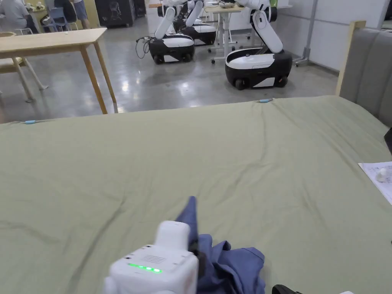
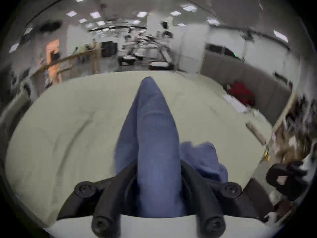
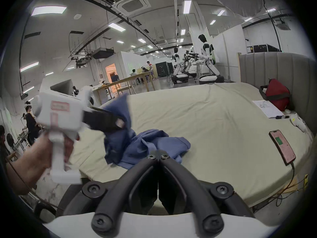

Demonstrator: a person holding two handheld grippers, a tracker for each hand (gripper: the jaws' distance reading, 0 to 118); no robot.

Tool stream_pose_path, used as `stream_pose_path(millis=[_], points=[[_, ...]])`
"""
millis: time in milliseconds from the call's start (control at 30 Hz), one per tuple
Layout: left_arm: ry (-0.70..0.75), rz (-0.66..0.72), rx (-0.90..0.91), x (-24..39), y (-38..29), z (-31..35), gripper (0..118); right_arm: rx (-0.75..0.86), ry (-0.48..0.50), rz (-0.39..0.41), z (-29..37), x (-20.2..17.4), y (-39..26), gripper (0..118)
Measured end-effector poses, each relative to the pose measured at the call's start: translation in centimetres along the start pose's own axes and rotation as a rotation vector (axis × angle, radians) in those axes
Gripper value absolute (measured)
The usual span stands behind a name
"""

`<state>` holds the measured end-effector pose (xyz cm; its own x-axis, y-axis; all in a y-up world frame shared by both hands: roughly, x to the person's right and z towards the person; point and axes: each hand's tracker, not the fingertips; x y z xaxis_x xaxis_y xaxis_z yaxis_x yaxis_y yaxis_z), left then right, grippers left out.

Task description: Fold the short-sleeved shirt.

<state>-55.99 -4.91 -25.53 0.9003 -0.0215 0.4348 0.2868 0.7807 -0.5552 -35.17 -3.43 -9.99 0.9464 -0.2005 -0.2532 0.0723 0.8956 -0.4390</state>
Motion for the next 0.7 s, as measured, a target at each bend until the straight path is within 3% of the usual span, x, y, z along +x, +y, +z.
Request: stream_pose_path(millis=[67, 167, 233, 300, 333, 467, 567, 600, 667, 700], points=[[-0.056, 0.0, -0.059, 2.8, -1.6, -2.8, 13, 0.008, -0.004, -0.001, 0.7, 0.2, -0.3, 0], [-0.018, -0.005, -0.148, 3.9, -3.2, -5.5, 15, 0.019, -0.005, -0.008, 1.5, 1.0, -0.7, 0], [-0.028, 0.015, -0.126, 3.4, -2.8, -4.8, 37, 0.016, 0.003, -0.01, 1.7, 1.5, -0.8, 0], [-0.113, 0.111, -0.075, 2.5, -1.8, -2.8, 85, 0.01, 0.015, -0.008, 1.7, 1.9, -0.7, 0], [-0.129, 0.128, -0.018, 1.9, -1.1, -1.3, 93, 0.011, 0.017, -0.008, 1.7, 2.1, -0.7, 0], [-0.181, 0.254, 0.141, -2.0, 0.1, 3.7, 104, 0.017, 0.037, -0.036, 1.4, 2.9, -0.4, 0], [-0.151, 0.482, 0.054, -5.3, -0.5, 2.8, 100, 0.012, 0.051, -0.066, 0.8, 3.4, -0.4, 0], [-0.196, 0.536, 0.009, -6.1, -1.1, 1.9, 77, 0.008, 0.053, -0.074, 0.5, 3.6, -0.4, 0], [-0.33, 0.581, -0.069, -5.7, -2.0, -0.3, 21, -0.012, 0.049, -0.08, 0.0, 3.7, -0.3, 0], [-0.368, 0.573, -0.095, -4.7, -2.5, -1.3, 17, -0.021, 0.044, -0.081, -0.2, 3.8, -0.2, 0]])
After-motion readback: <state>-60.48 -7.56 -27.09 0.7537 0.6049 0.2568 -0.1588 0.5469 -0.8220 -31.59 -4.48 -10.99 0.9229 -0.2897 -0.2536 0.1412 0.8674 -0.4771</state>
